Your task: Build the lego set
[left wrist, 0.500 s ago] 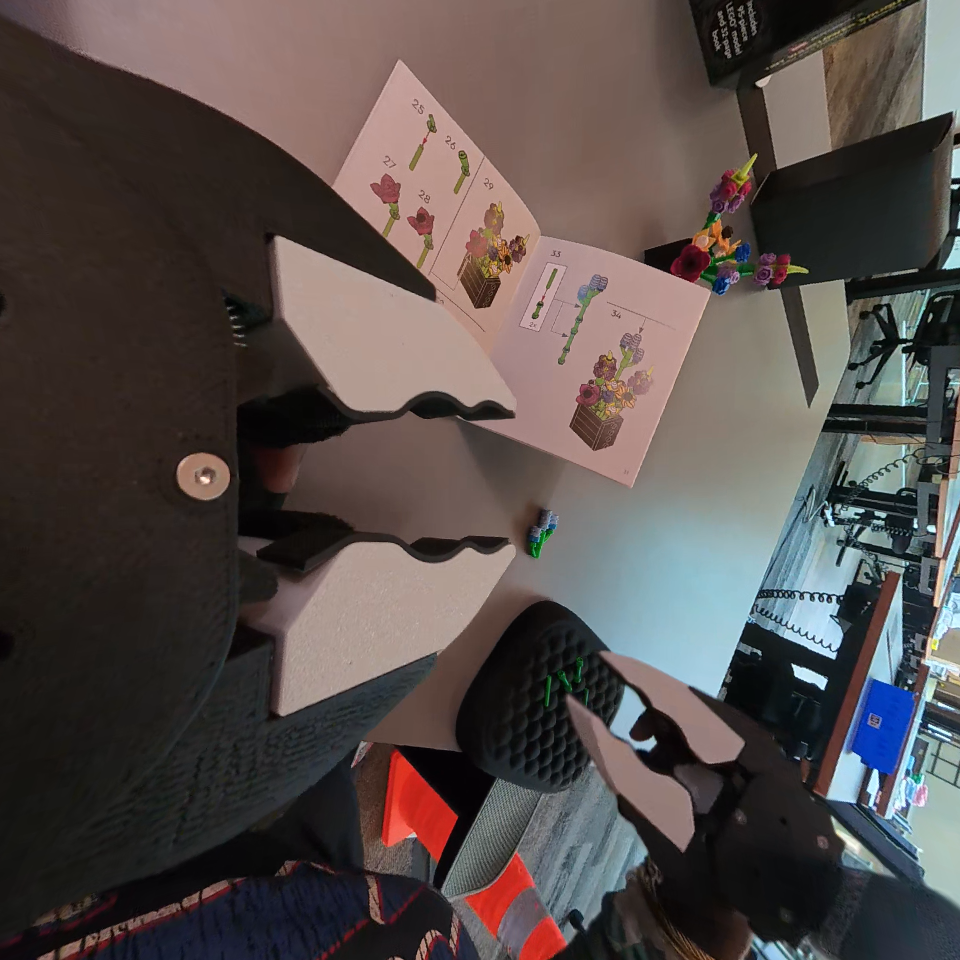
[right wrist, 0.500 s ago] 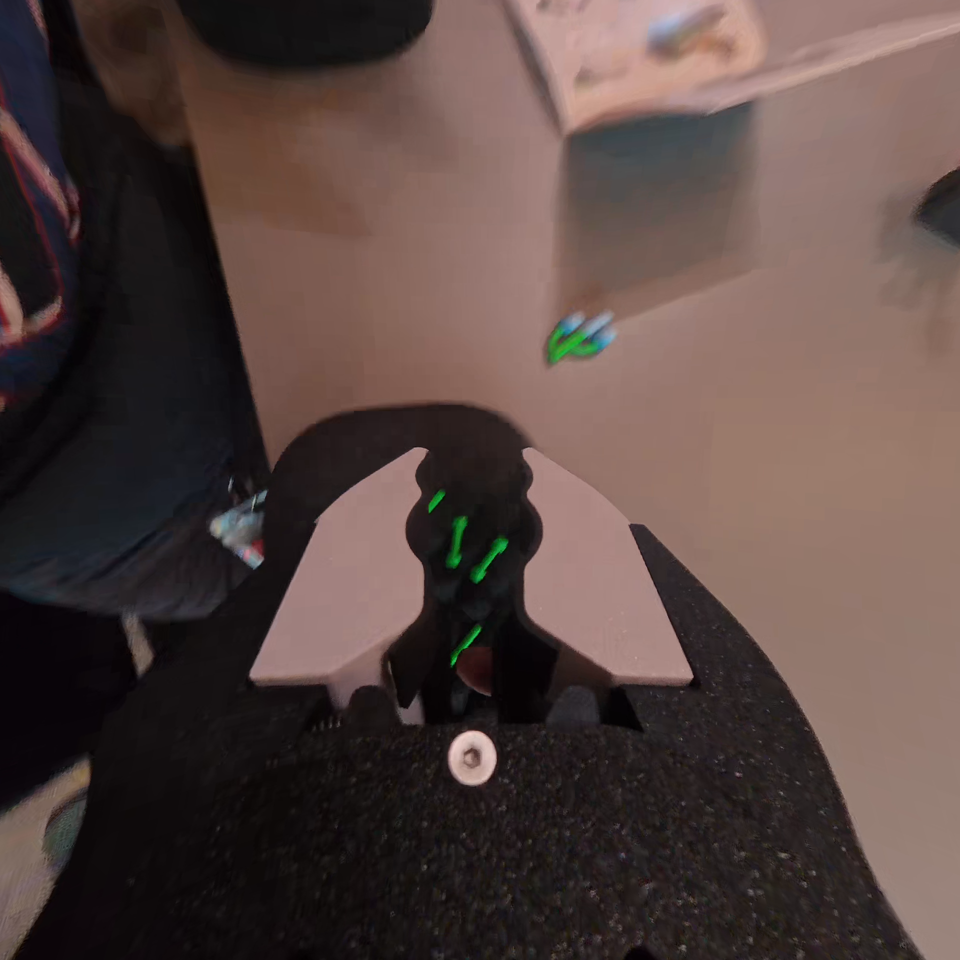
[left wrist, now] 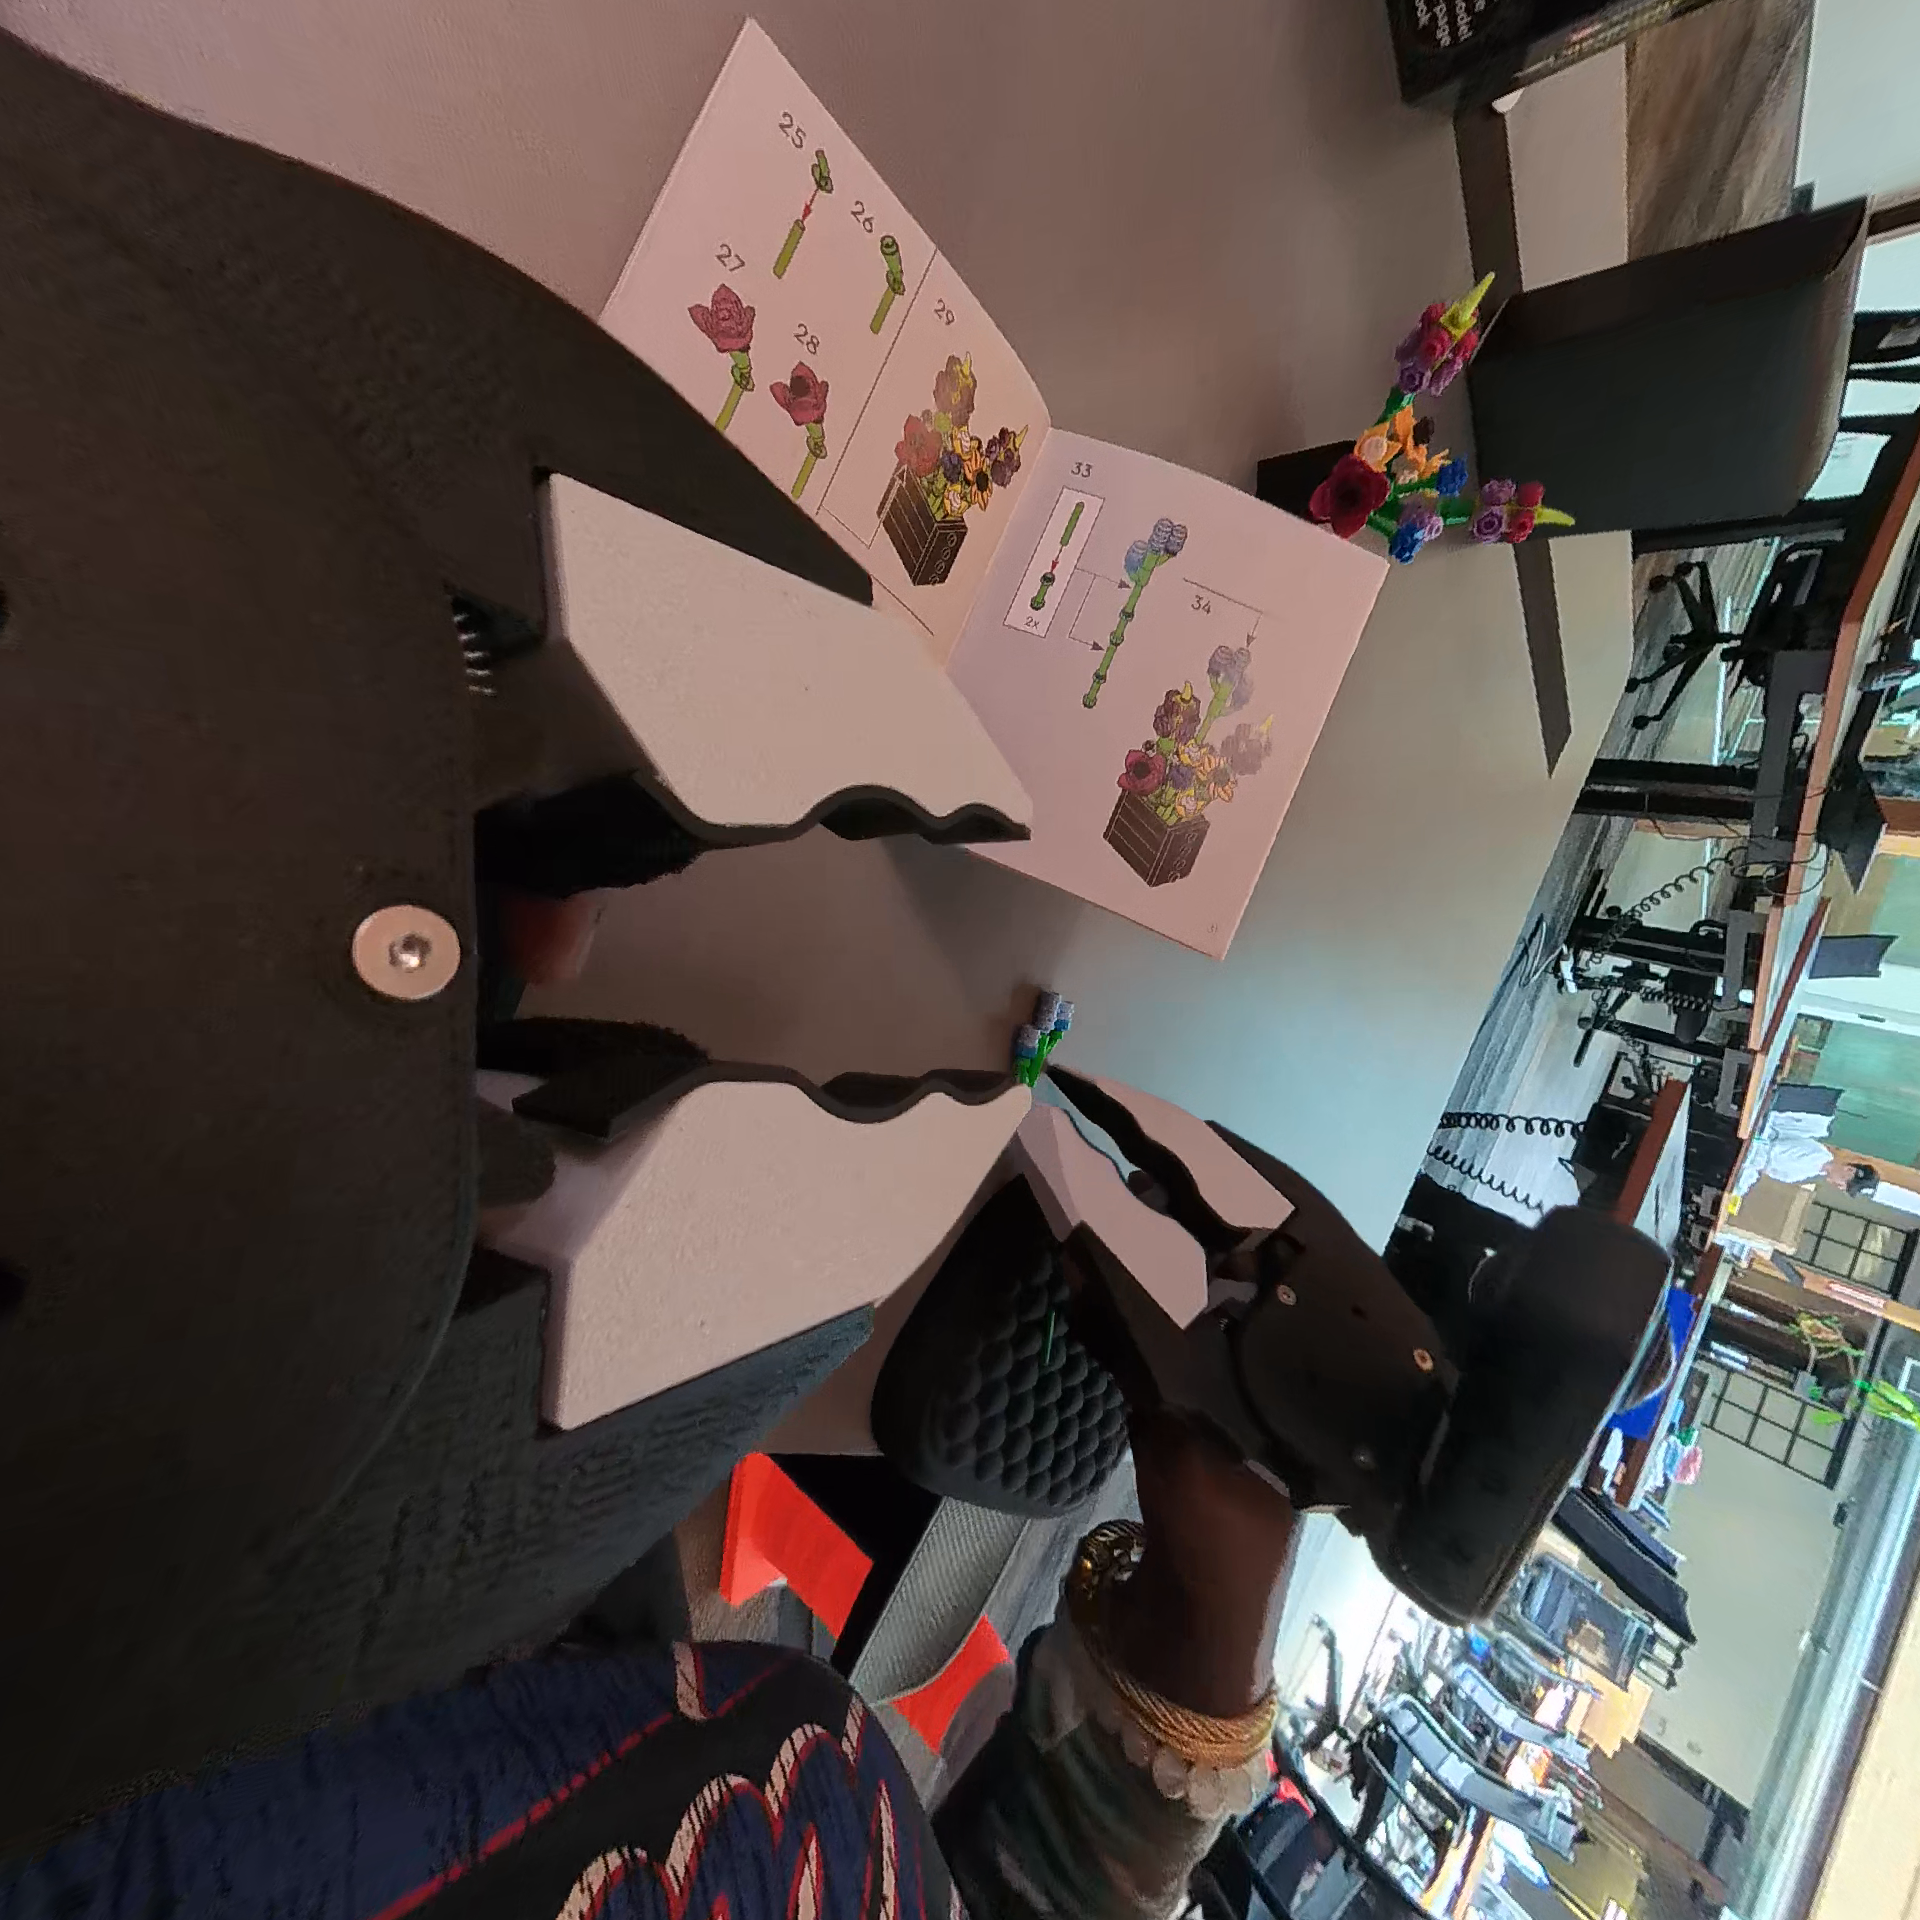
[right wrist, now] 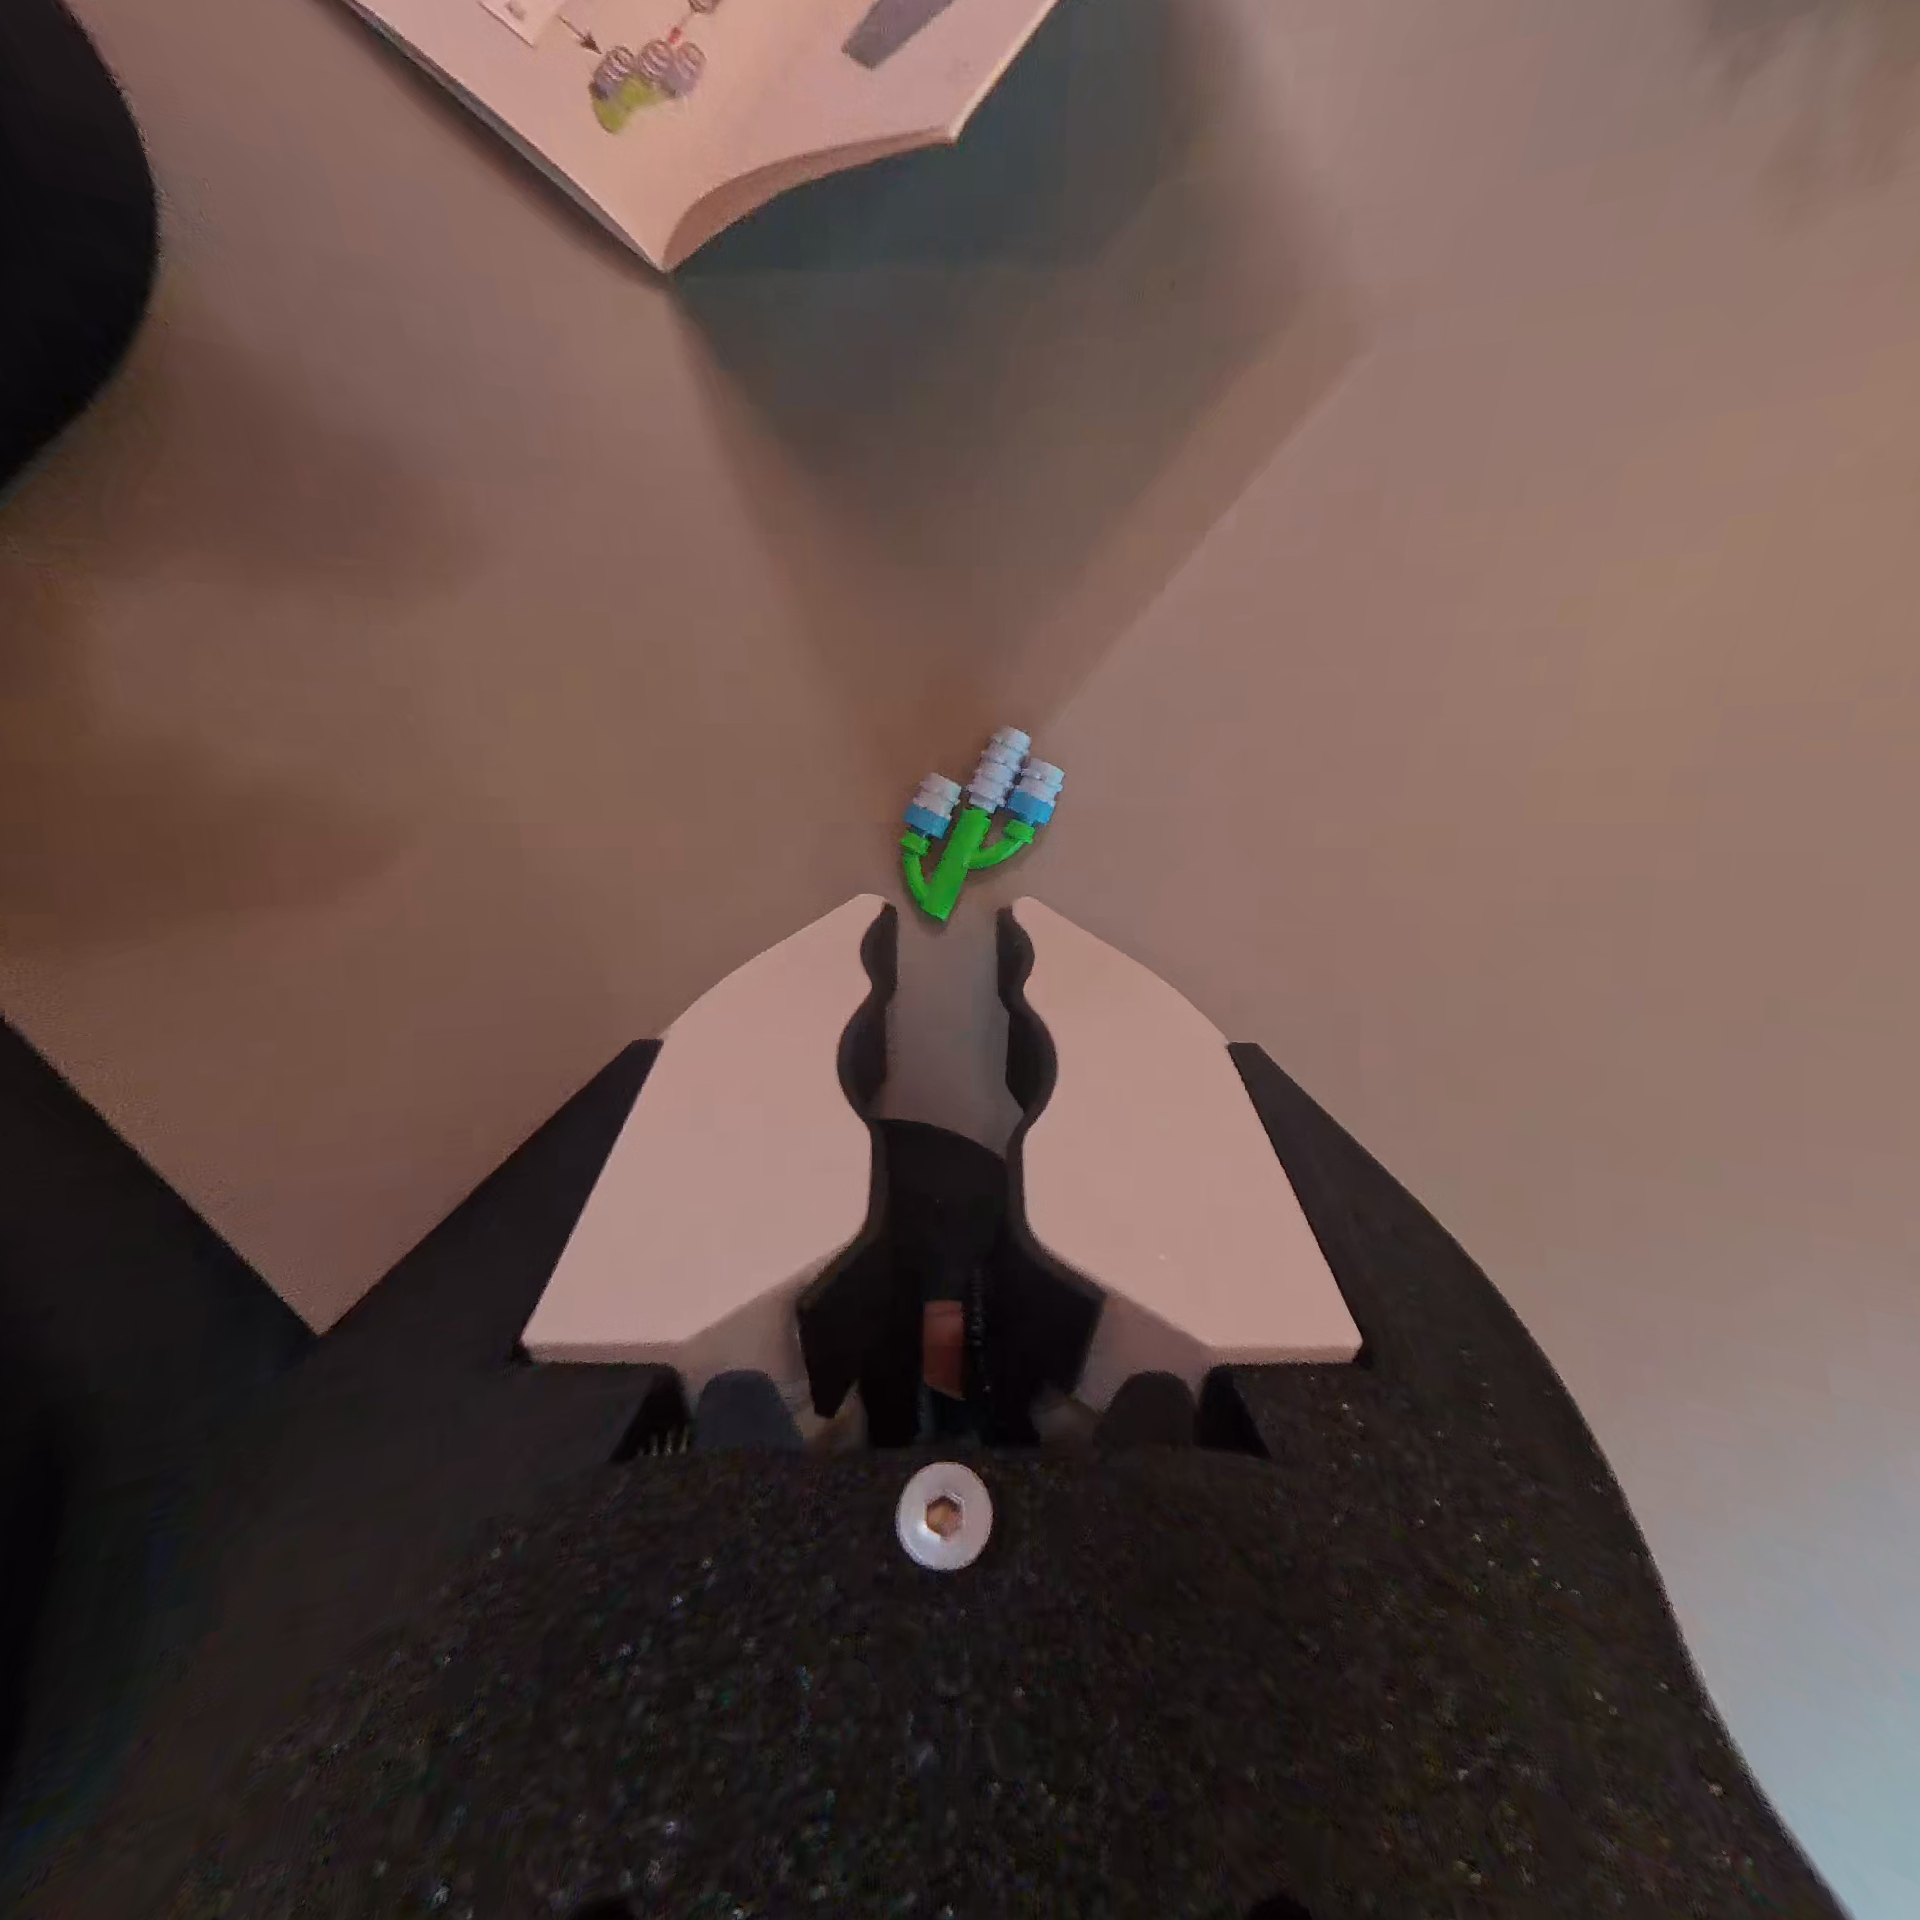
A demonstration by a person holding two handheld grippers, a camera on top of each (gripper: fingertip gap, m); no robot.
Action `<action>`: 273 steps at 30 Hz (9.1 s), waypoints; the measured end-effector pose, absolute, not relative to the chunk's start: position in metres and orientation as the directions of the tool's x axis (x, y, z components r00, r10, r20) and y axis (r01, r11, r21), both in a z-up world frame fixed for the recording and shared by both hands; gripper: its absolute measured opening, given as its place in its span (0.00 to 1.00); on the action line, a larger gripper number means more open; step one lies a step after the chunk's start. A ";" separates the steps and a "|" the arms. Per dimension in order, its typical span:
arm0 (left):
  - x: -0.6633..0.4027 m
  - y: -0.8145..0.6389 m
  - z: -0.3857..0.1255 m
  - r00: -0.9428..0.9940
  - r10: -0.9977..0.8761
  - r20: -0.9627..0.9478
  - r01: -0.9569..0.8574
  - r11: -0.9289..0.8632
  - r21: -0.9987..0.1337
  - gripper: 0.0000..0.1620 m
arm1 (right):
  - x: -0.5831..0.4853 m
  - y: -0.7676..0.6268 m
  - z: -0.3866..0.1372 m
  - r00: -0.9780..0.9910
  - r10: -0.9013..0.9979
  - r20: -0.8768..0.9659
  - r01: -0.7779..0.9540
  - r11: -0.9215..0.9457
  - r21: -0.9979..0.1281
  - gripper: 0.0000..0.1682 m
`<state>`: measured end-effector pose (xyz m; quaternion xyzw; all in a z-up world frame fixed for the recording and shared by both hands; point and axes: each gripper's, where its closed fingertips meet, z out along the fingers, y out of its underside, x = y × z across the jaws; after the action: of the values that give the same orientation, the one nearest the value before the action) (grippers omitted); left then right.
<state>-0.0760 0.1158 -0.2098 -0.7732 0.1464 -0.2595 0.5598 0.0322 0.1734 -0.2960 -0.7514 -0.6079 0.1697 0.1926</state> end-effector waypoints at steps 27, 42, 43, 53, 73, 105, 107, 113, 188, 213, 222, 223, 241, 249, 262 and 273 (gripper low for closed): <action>-0.029 0.107 -0.176 0.415 -0.613 0.673 0.474 -0.485 -0.735 0.20 | -0.020 0.116 -0.183 -0.341 0.589 0.733 0.365 0.801 -0.474 0.05; -0.024 0.100 -0.168 0.387 -0.665 0.639 0.501 -0.430 -0.751 0.05 | -0.029 0.106 -0.168 -0.291 0.545 0.786 0.296 0.833 -0.468 0.06; -0.028 0.100 -0.163 0.363 -0.675 0.643 0.537 -0.412 -0.736 0.05 | -0.030 0.107 -0.163 -0.243 0.651 0.719 0.288 0.756 -0.587 0.09; -0.038 0.096 -0.144 0.315 -0.751 0.580 0.640 -0.283 -0.714 0.04 | -0.043 0.095 -0.145 -0.378 0.743 -0.553 0.152 -0.539 -0.828 0.09; -0.039 0.084 -0.173 0.612 -0.786 -0.088 -0.240 -0.078 -0.968 0.10 | -0.037 0.087 -0.180 -0.353 0.935 -0.046 0.349 0.086 -0.933 0.03; -0.043 0.101 -0.184 0.686 -0.674 -0.273 -0.395 -0.030 -0.918 0.03 | -0.045 0.098 -0.168 -0.245 0.967 -0.064 0.256 0.001 -0.967 0.07; -0.042 0.101 -0.183 0.689 -0.666 -0.285 -0.398 -0.019 -0.917 0.03 | -0.048 0.097 -0.170 -0.231 0.972 -0.031 0.249 0.029 -0.968 0.07; -0.039 0.100 -0.184 0.689 -0.670 -0.276 -0.384 -0.015 -0.923 0.03 | -0.050 0.094 -0.168 -0.235 0.971 0.047 0.234 0.103 -0.967 0.03; -0.088 0.090 -0.166 0.655 -0.704 0.274 0.327 -0.063 -0.943 0.03 | 0.005 0.149 -0.060 0.086 0.979 0.183 -0.152 0.195 -0.969 0.00; -0.085 0.090 -0.168 0.656 -0.708 0.261 0.306 -0.067 -0.950 0.03 | 0.020 0.140 -0.043 0.145 0.938 0.314 -0.154 0.335 -0.930 0.00; -0.084 0.090 -0.168 0.655 -0.710 0.259 0.302 -0.068 -0.951 0.03 | 0.021 0.144 -0.044 0.154 0.935 0.318 -0.135 0.339 -0.931 0.00; -0.084 0.090 -0.168 0.654 -0.710 0.259 0.302 -0.068 -0.951 0.03 | 0.020 0.145 -0.046 0.156 0.936 0.317 -0.126 0.337 -0.933 0.00; -0.083 0.090 -0.169 0.649 -0.712 0.266 0.302 -0.079 -0.950 0.03 | 0.045 0.162 -0.055 0.169 0.933 0.318 0.076 0.309 -0.948 0.00; -0.080 0.091 -0.172 0.657 -0.711 0.249 0.273 -0.083 -0.958 0.03 | 0.129 0.167 -0.201 0.124 0.992 -0.031 0.804 -0.119 -0.582 0.09; -0.072 0.091 -0.178 0.665 -0.716 0.213 0.202 -0.102 -0.974 0.03 | 0.169 0.166 -0.275 0.270 0.963 0.021 0.943 -0.260 -0.207 0.07; -0.071 0.093 -0.181 0.669 -0.710 0.220 0.193 -0.120 -0.974 0.03 | 0.132 0.176 -0.246 0.209 0.977 0.044 0.864 -0.163 -0.477 0.02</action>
<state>-0.0706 0.0930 -0.1808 -0.6579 0.1964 -0.3563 0.6337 0.1323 0.1756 -0.2457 -0.7499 -0.6136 0.1383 0.2050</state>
